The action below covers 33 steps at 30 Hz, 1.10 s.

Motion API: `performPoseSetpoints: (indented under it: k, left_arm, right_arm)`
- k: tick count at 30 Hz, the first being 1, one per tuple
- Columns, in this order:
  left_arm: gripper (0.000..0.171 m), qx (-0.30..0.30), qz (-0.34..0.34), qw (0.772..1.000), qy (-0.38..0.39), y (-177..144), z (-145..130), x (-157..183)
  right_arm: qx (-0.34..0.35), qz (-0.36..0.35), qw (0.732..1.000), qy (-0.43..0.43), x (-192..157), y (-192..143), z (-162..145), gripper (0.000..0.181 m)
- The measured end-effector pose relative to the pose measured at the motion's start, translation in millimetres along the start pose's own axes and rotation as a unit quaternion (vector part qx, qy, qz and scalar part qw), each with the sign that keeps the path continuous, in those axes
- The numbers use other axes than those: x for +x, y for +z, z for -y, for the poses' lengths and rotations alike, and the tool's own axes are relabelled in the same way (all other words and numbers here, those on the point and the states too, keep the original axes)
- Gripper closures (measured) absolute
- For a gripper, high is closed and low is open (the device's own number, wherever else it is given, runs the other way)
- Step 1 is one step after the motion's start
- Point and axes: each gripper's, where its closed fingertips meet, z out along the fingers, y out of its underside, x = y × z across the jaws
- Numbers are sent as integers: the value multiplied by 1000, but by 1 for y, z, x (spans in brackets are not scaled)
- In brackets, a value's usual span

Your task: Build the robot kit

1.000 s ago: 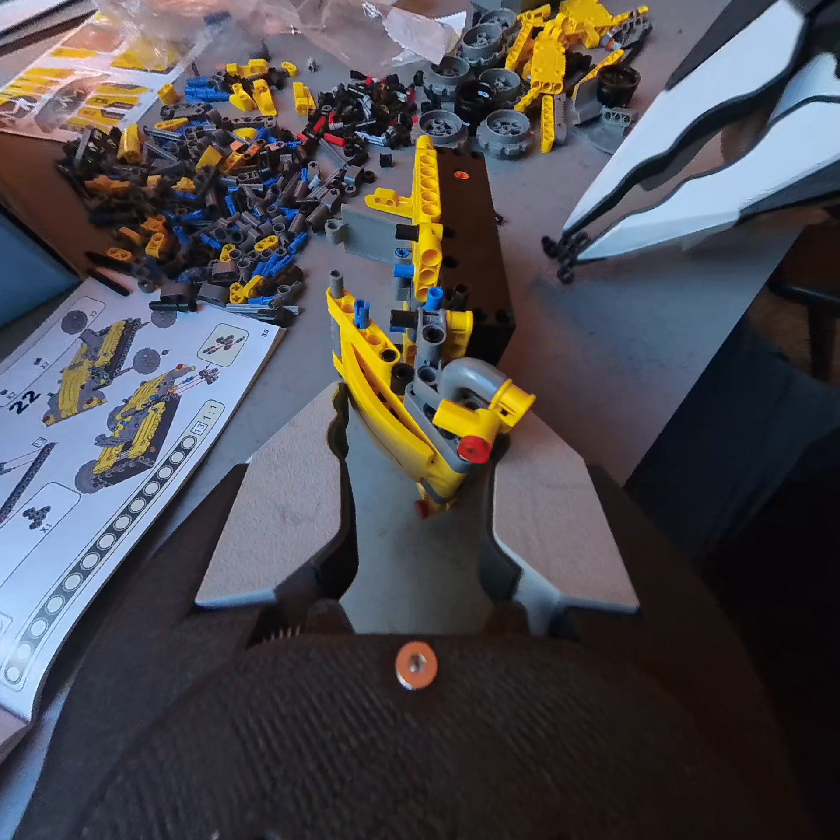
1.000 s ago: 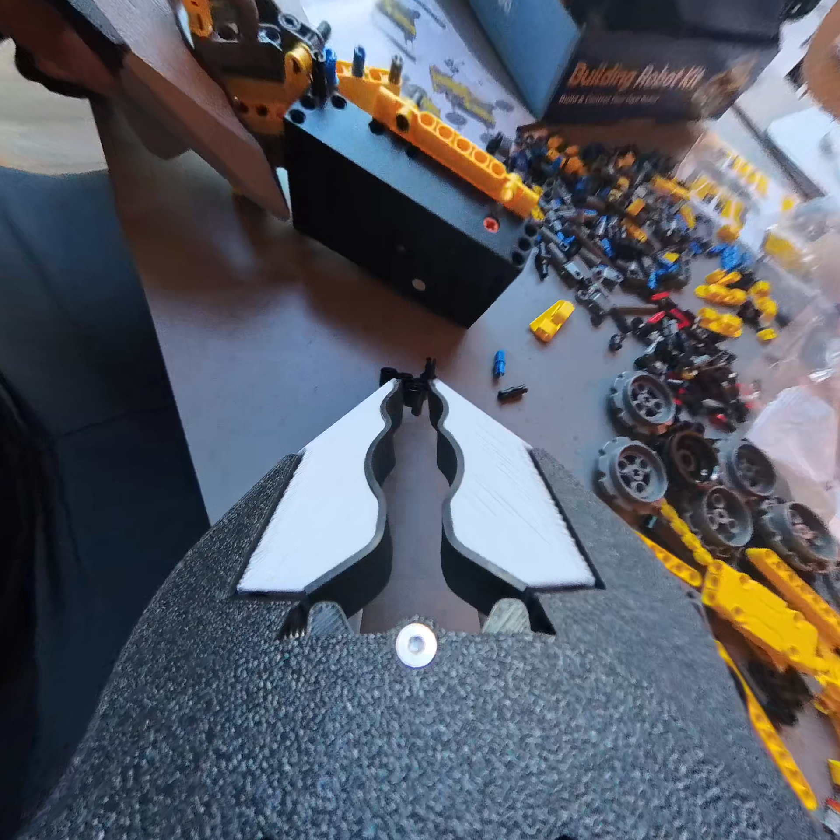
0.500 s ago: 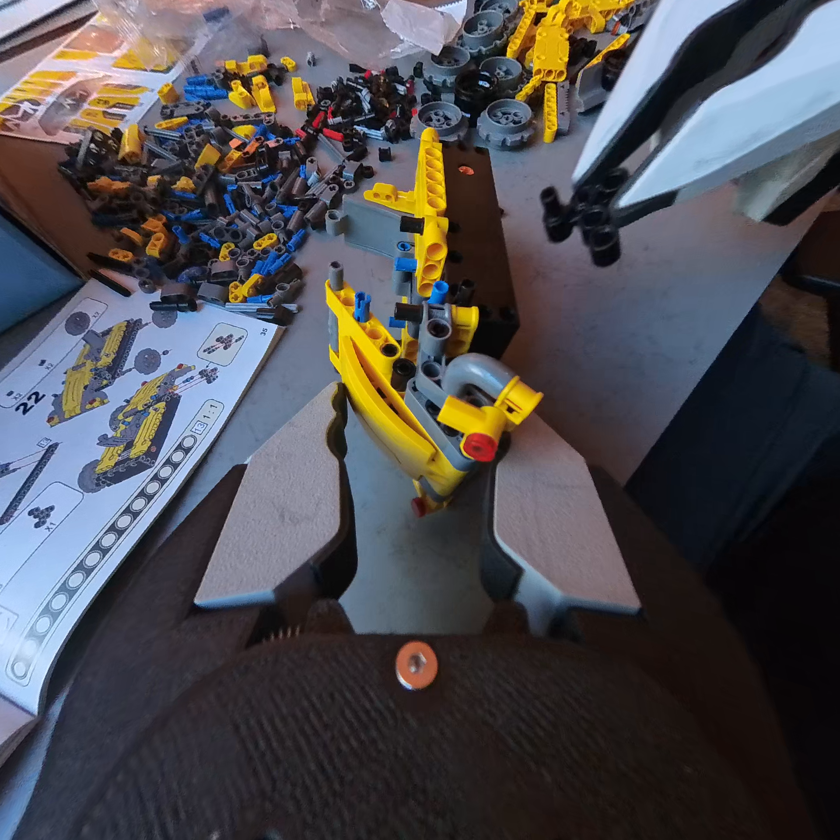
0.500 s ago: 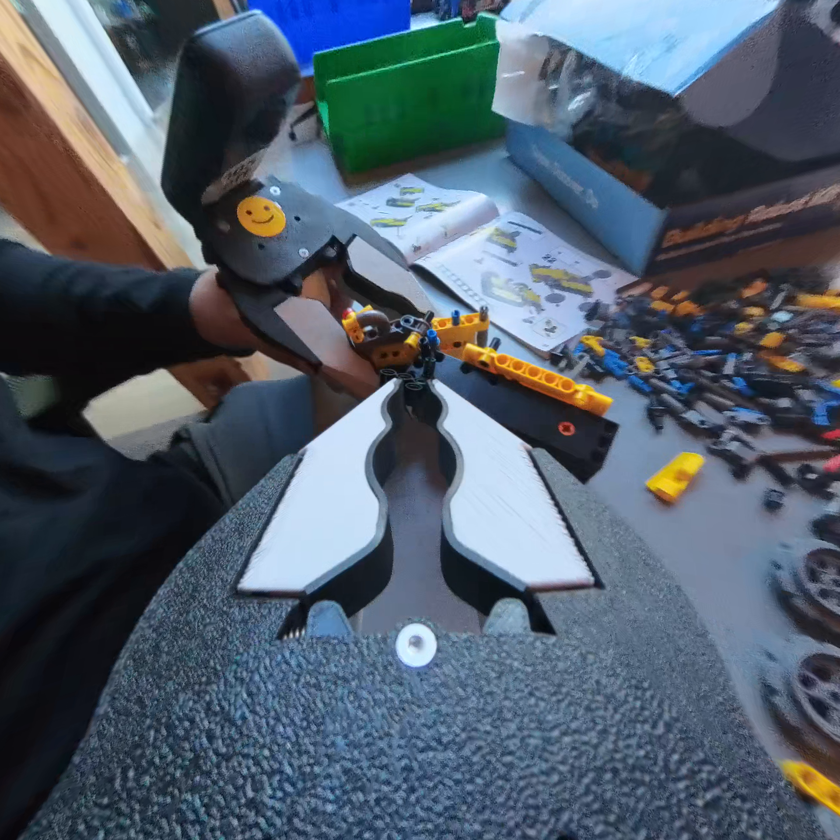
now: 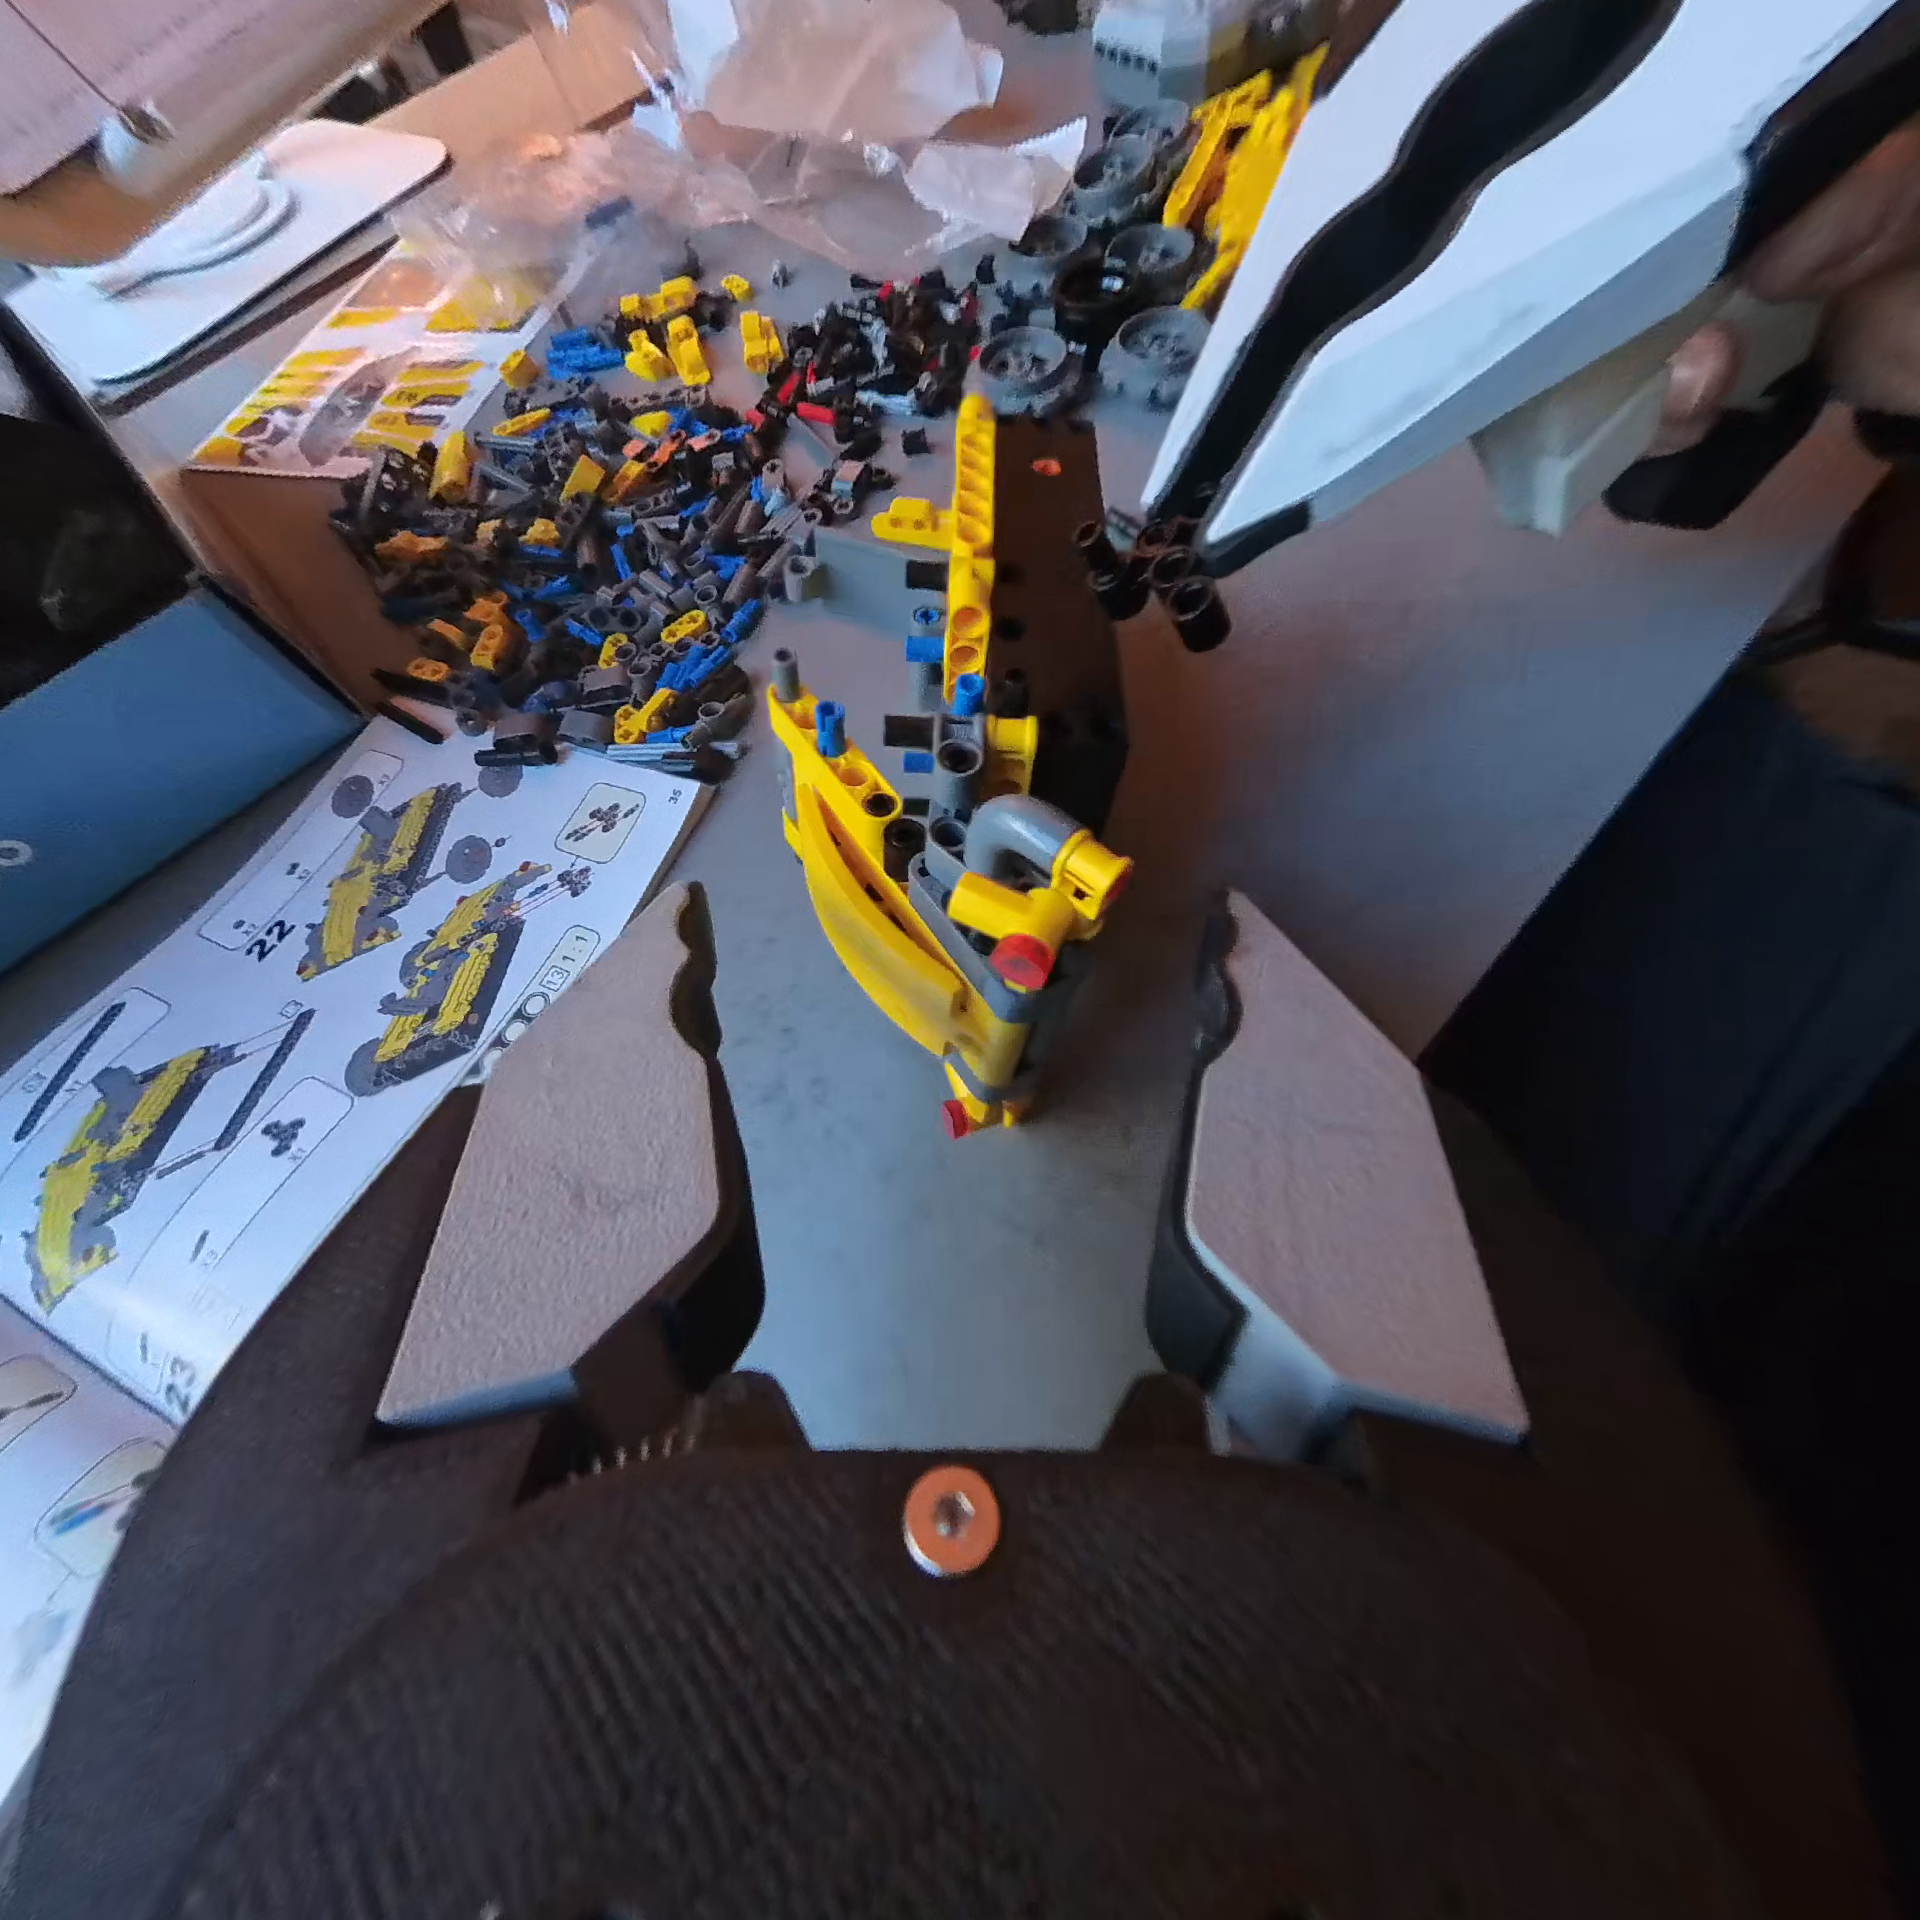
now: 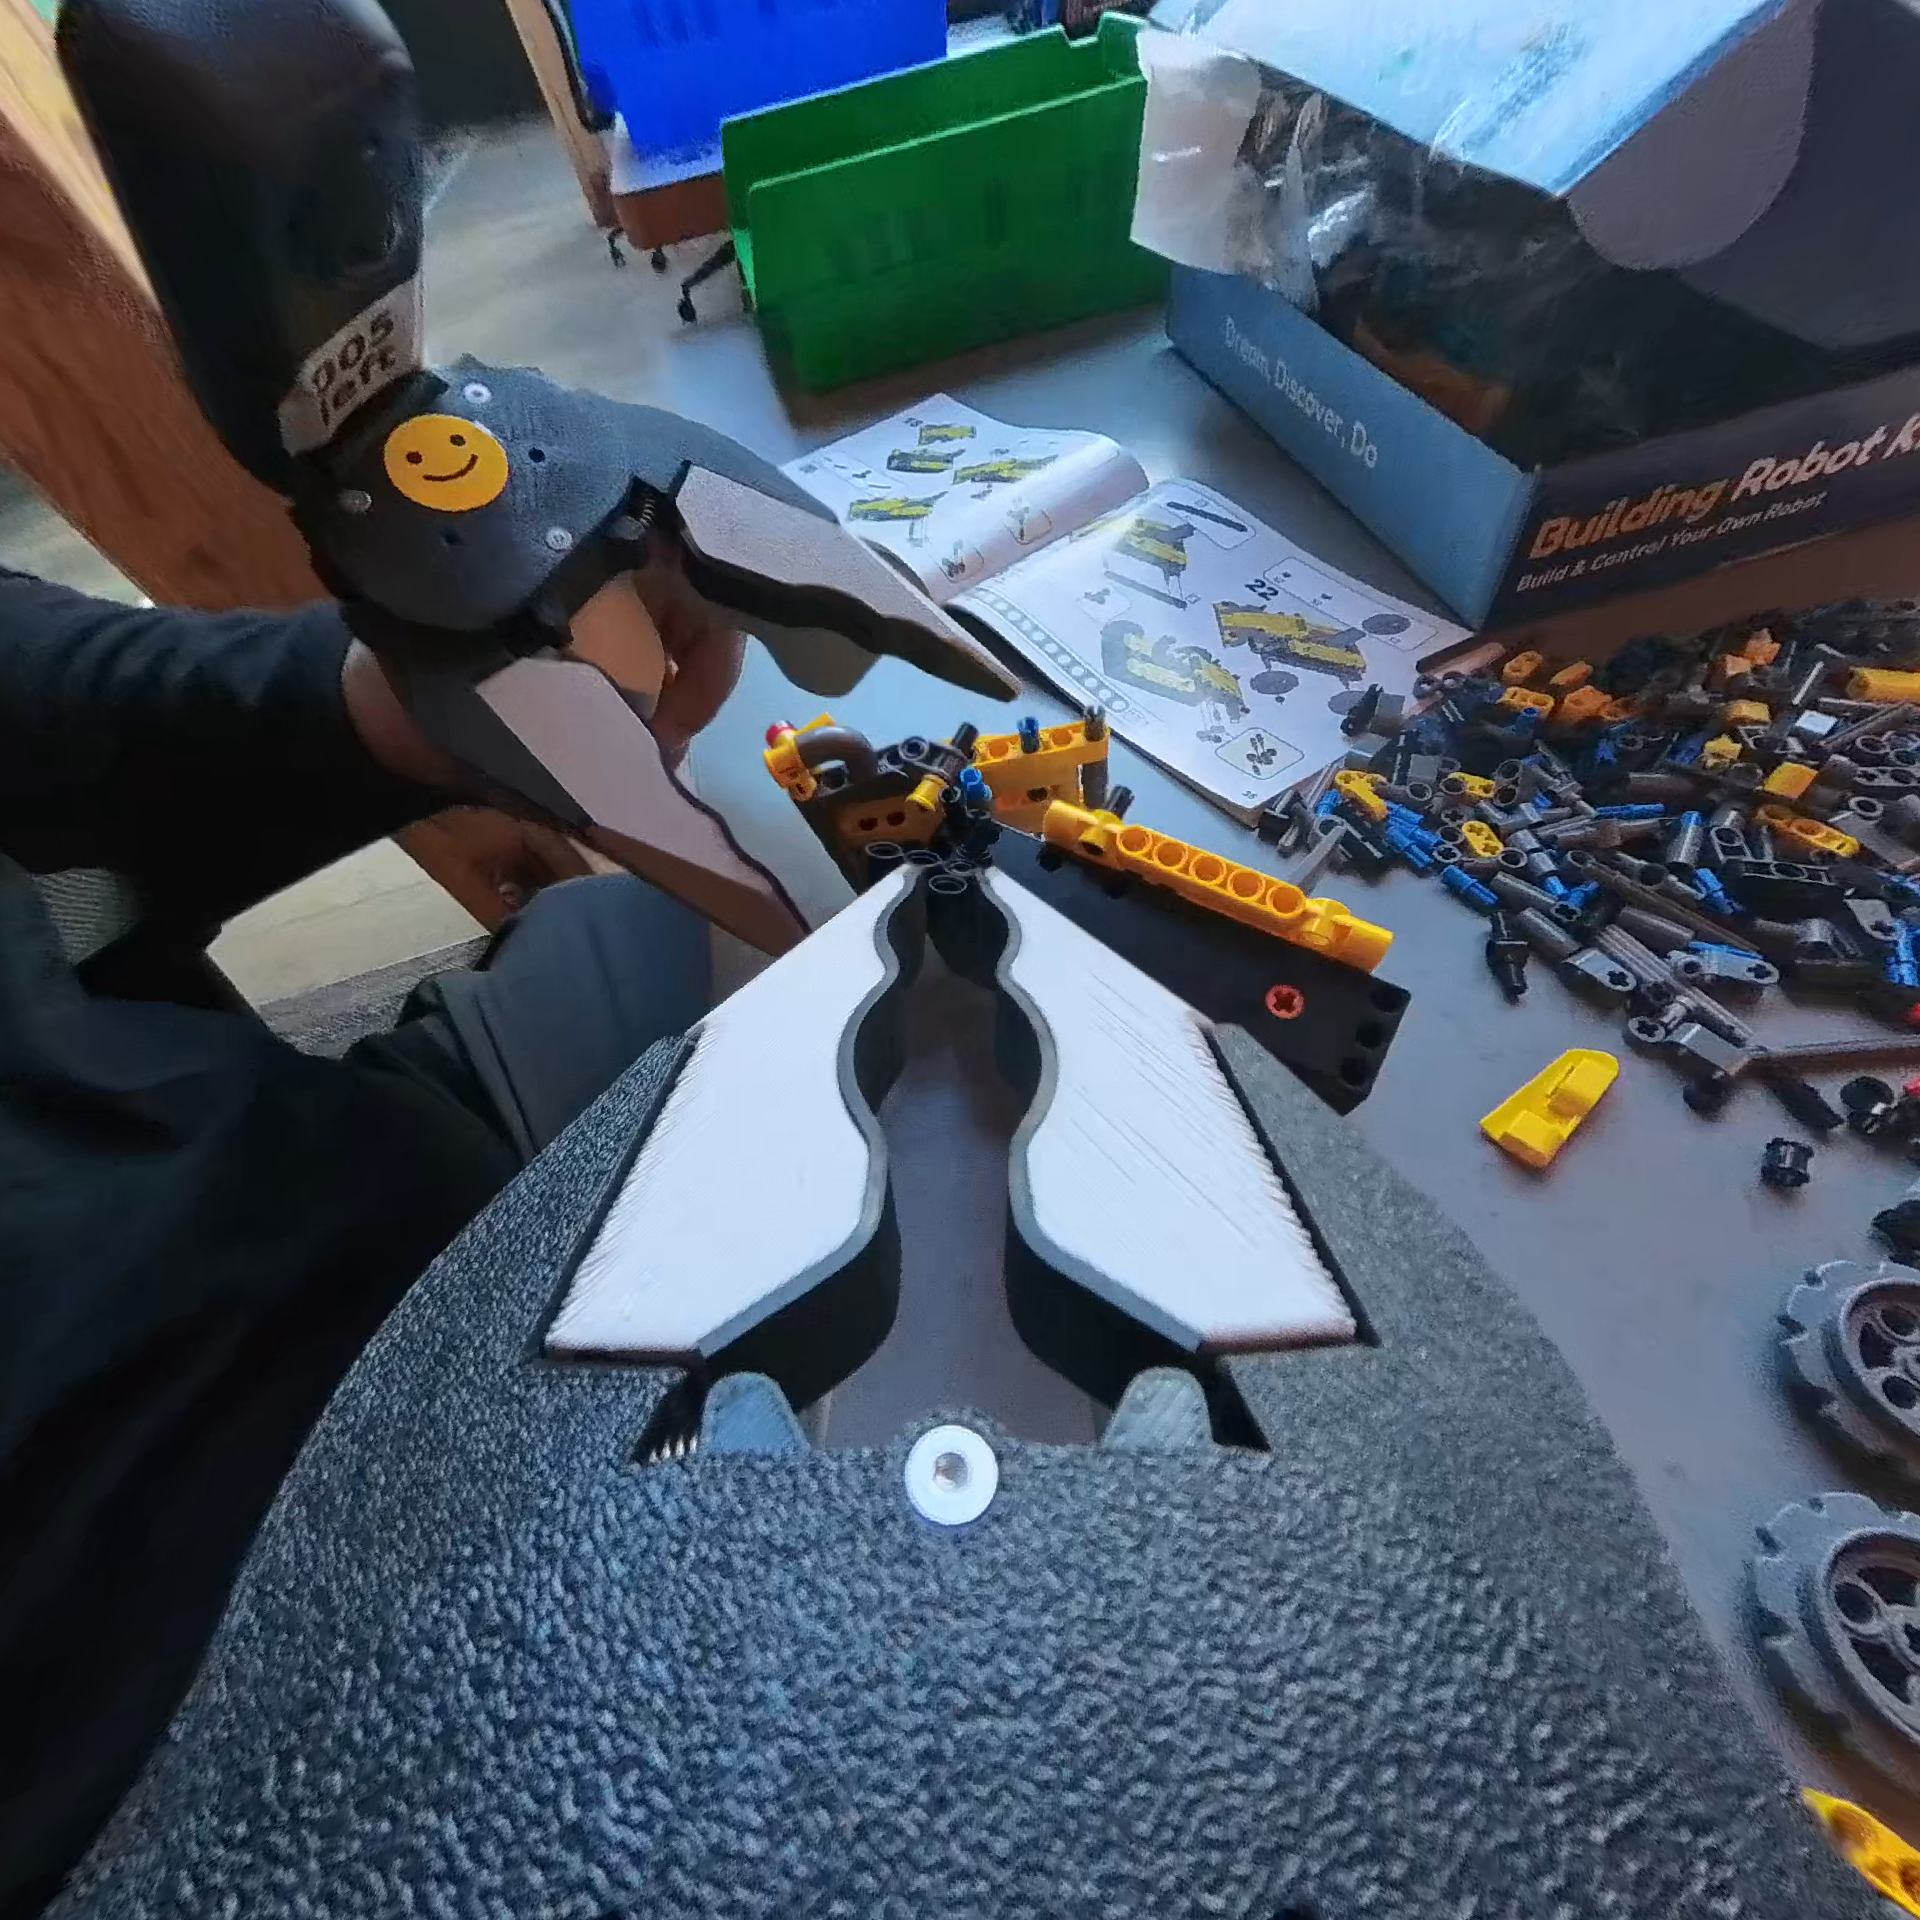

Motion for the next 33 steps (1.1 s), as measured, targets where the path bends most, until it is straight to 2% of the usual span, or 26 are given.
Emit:
performPoseSetpoints:
  k: [2,5,9,12,14,18,20,23,28,31,33]
  left_arm:
    - [83,16,-4,1000,13,-12,7,0]
    - [100,59,25,992,106,-41,32,1]
    - [117,99,66,961,250,-56,65,18]
    - [126,98,80,955,268,-42,72,28]
    - [139,100,98,952,273,-34,74,30]
    - [155,140,119,934,308,-36,83,44]
    - [156,128,113,939,300,-32,80,47]
    - [167,117,126,941,293,-29,79,42]
    - [167,122,138,939,291,-27,81,39]
    - [167,166,129,952,221,-32,88,34]
    - [167,210,110,964,124,-40,97,26]
  right_arm:
    - [-1,9,1000,2,-3,-4,5,173]
    - [-14,49,998,30,-11,-12,14,174]
    - [-43,91,992,69,-15,-15,24,174]
    - [-50,99,991,80,-17,-12,28,174]
    - [-47,115,988,95,-21,-12,30,174]
    - [-53,123,983,122,-22,-13,27,174]
    - [-54,121,983,124,-22,-14,26,174]
    - [-48,114,984,127,-19,-15,26,174]
    - [-19,98,986,133,-16,-14,29,174]
    - [54,80,987,128,-16,-22,44,172]
    - [130,36,982,130,-5,-37,57,170]
